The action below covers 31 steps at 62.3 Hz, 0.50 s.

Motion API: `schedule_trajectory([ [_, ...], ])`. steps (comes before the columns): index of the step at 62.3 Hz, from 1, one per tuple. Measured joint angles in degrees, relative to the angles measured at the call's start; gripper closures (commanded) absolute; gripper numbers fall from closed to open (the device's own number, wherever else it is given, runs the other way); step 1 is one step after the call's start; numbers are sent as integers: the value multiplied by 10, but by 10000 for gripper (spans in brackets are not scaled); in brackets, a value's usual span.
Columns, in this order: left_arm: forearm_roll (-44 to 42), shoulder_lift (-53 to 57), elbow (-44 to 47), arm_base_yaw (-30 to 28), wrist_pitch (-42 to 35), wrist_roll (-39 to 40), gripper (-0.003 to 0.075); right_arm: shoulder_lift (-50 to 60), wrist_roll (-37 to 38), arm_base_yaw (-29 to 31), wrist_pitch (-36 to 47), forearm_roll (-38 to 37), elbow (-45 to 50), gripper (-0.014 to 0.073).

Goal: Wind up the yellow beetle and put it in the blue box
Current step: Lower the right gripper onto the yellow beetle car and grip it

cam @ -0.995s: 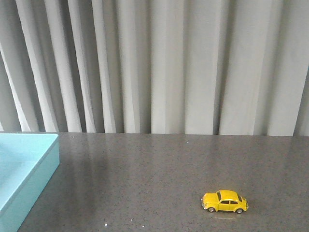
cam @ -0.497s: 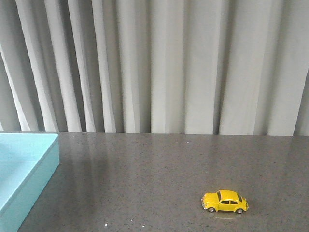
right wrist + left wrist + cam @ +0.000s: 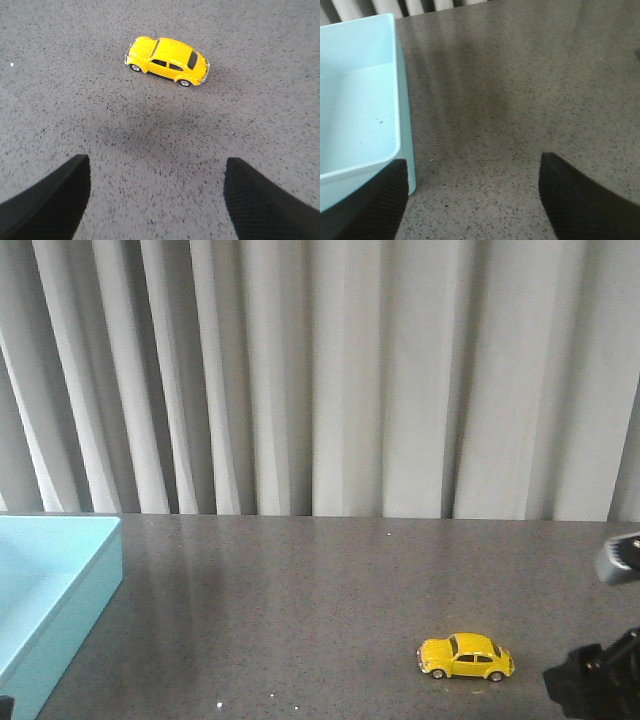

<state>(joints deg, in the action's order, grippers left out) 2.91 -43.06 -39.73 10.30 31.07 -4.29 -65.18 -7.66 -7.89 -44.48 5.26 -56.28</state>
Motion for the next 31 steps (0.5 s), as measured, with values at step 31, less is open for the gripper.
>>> schedule_trajectory([
  [31,0,-8,0,26,-2,-14,185,-356,123,-5,-175,-40,-324,67],
])
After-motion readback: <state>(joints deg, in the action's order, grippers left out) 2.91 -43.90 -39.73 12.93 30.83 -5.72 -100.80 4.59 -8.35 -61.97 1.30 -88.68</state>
